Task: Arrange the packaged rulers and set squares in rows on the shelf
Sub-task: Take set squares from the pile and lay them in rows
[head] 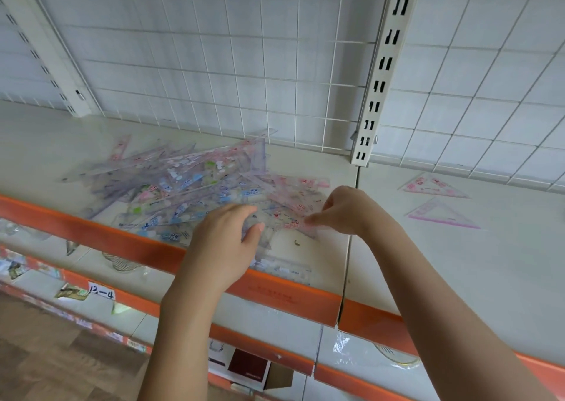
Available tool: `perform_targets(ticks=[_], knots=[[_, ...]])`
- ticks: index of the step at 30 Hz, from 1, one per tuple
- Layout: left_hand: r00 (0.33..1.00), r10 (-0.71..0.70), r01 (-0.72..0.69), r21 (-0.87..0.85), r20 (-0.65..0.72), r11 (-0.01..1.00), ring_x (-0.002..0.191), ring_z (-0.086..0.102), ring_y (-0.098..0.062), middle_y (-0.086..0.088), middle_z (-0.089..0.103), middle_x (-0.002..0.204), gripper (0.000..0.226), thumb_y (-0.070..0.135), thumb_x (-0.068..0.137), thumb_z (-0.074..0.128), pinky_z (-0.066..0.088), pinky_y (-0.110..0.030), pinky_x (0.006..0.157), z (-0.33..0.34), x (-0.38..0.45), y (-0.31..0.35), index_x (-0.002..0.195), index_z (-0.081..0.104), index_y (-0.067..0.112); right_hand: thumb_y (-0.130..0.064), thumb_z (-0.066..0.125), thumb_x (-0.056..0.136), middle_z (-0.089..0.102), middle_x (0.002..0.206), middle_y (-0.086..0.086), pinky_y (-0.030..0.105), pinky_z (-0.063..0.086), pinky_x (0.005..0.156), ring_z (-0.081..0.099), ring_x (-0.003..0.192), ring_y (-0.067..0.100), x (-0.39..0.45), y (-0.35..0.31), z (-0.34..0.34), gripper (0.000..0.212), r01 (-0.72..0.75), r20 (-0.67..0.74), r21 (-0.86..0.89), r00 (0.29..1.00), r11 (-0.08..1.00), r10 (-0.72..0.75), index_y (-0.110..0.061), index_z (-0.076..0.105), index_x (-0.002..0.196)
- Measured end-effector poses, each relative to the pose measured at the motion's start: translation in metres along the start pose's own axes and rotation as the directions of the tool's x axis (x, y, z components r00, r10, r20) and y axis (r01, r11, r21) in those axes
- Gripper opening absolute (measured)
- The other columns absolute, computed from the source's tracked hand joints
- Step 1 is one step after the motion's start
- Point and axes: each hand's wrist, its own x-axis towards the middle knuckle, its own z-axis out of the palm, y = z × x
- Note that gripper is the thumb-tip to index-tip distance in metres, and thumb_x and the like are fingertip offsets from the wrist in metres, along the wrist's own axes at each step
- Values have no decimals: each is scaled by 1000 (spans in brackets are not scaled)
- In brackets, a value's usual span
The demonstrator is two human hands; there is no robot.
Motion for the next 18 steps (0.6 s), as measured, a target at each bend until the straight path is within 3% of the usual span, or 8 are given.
perform_targets(ticks=[5, 9, 13, 18], knots=[[998, 46, -45, -10, 33, 999, 127, 44, -17, 1, 51, 136, 40, 30, 95, 50, 37, -34, 105, 6, 8, 10, 133, 50, 17, -29, 72, 78, 60, 65, 3, 22, 37, 50, 53, 59, 14, -21, 17, -17, 27, -13, -18, 83, 1000, 996, 15, -10, 58, 65], [994, 75, -76, 12, 75, 997, 125, 46, -20, -2, 51, 135, 40, 29, 95, 49, 38, -37, 104, 10, 16, 17, 134, 49, 16, -18, 59, 88, 69, 73, 0, 18, 37, 49, 62, 58, 10, -34, 32, -25, 9, 3, -48, 200, 999, 980, 7, -9, 58, 87], [989, 106, -108, 17, 101, 994, 126, 45, -22, -4, 49, 138, 43, 27, 95, 49, 36, -36, 105, 12, 36, 19, 136, 47, 14, -21, 44, 96, 67, 69, -6, 20, 37, 51, 57, 52, 8, -42, 42, -21, 17, 38, -77, 225, 997, 974, -21, -13, 58, 91], [983, 108, -114, 28, 145, 993, 129, 41, -25, -7, 44, 141, 43, 18, 95, 47, 32, -34, 105, 14, 70, 20, 138, 43, 14, -32, 43, 97, 52, 70, -4, 24, 35, 53, 47, 64, 13, -49, 49, -15, 25, 34, -221, 185, 975, 982, 8, -12, 57, 90]])
